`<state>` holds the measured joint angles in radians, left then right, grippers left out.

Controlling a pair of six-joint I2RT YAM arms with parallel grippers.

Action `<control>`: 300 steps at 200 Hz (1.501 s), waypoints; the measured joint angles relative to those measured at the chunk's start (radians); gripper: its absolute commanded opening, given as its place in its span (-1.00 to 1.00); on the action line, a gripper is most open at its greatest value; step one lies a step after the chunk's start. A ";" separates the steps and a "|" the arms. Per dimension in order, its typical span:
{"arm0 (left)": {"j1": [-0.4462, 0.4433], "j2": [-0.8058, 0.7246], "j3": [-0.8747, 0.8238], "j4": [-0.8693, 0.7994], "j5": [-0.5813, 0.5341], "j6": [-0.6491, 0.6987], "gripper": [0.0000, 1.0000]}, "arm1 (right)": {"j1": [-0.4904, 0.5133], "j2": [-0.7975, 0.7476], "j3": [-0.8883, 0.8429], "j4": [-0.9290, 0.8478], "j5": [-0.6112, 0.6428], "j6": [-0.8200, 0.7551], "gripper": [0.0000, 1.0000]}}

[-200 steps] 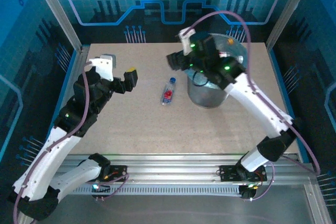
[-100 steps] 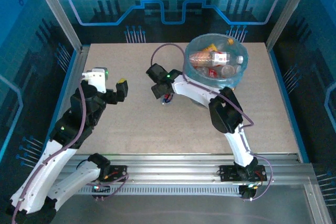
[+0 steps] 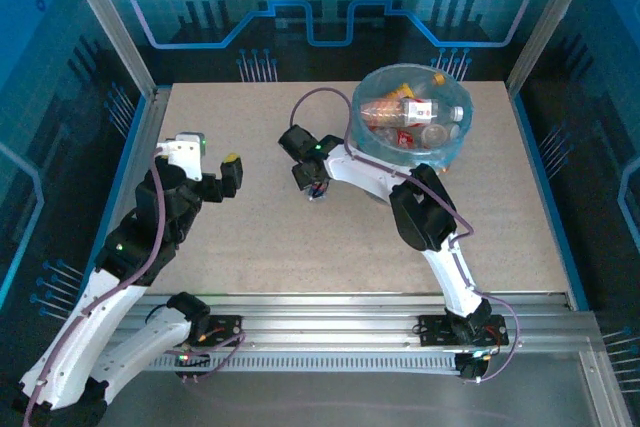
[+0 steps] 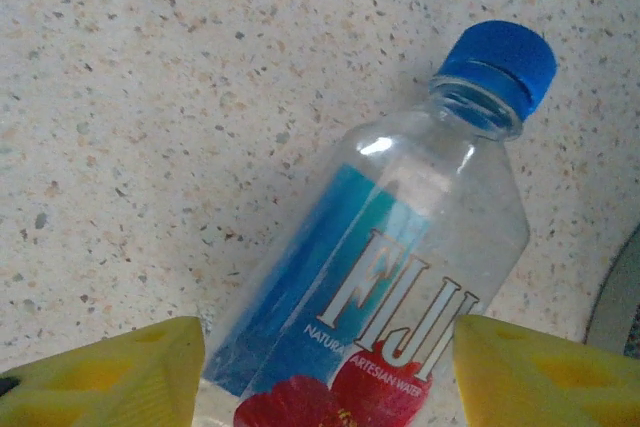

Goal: Put the plastic bottles in the bin

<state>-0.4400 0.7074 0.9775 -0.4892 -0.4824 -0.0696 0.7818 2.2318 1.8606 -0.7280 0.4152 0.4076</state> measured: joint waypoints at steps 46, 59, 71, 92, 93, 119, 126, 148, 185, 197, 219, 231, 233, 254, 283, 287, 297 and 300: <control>0.000 0.000 0.000 0.000 0.000 0.000 0.98 | -0.005 0.000 0.000 -0.005 -0.015 0.003 0.58; 0.000 0.000 0.000 0.000 0.000 0.000 0.98 | -0.009 0.000 0.000 -0.006 -0.016 0.004 0.58; 0.000 0.000 -0.001 0.000 0.000 0.000 0.98 | -0.014 0.000 0.000 -0.006 -0.016 0.004 0.58; 0.000 0.000 -0.006 0.000 0.000 0.000 0.98 | -0.024 0.000 0.000 -0.006 -0.022 0.005 0.57; 0.000 0.000 -0.007 0.000 0.000 0.000 0.98 | -0.025 0.001 0.000 -0.006 -0.023 0.005 0.57; 0.000 0.008 -0.011 0.000 0.000 0.000 0.98 | -0.035 0.002 0.000 -0.005 -0.042 0.005 0.50; 0.000 0.012 -0.012 0.000 0.000 0.000 0.98 | -0.037 0.003 0.000 -0.005 -0.051 0.005 0.45; 0.000 0.020 -0.012 0.000 0.001 0.000 0.98 | -0.040 0.006 0.000 -0.005 -0.076 0.005 0.40; 0.002 0.021 -0.012 0.001 0.001 0.000 0.98 | -0.042 0.010 0.003 -0.006 -0.109 0.003 0.39; 0.003 0.021 -0.013 0.001 0.001 0.000 0.98 | -0.043 0.018 0.012 -0.005 -0.115 0.000 0.32; 0.003 0.021 -0.014 0.001 0.001 0.000 0.98 | -0.043 0.028 0.021 -0.003 -0.129 -0.007 0.24; 0.004 0.021 -0.015 0.001 0.001 0.000 0.98 | -0.043 0.029 0.025 -0.003 -0.139 -0.011 0.18; 0.004 0.021 -0.016 0.001 0.001 0.000 0.98 | -0.043 0.030 0.027 -0.002 -0.141 -0.010 0.16; 0.005 0.021 -0.020 0.000 0.001 0.000 0.98 | -0.043 0.031 0.031 -0.001 -0.167 -0.019 0.10; 0.005 0.018 -0.020 0.001 0.001 0.000 0.98 | -0.042 0.019 0.040 -0.009 -0.229 -0.045 0.08; 0.005 0.018 -0.020 0.001 0.001 -0.001 0.98 | -0.042 0.012 0.040 -0.013 -0.239 -0.051 0.08; 0.005 0.017 -0.020 0.002 0.001 -0.003 0.98 | -0.040 -0.021 0.040 -0.019 -0.265 -0.069 0.05; 0.005 0.017 -0.020 0.002 0.001 -0.003 0.98 | -0.040 -0.034 0.040 -0.021 -0.273 -0.077 0.05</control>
<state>-0.4347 0.7246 0.9577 -0.4877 -0.4812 -0.0731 0.7418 2.1983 1.9003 -0.7494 0.1421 0.3309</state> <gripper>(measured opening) 0.989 0.537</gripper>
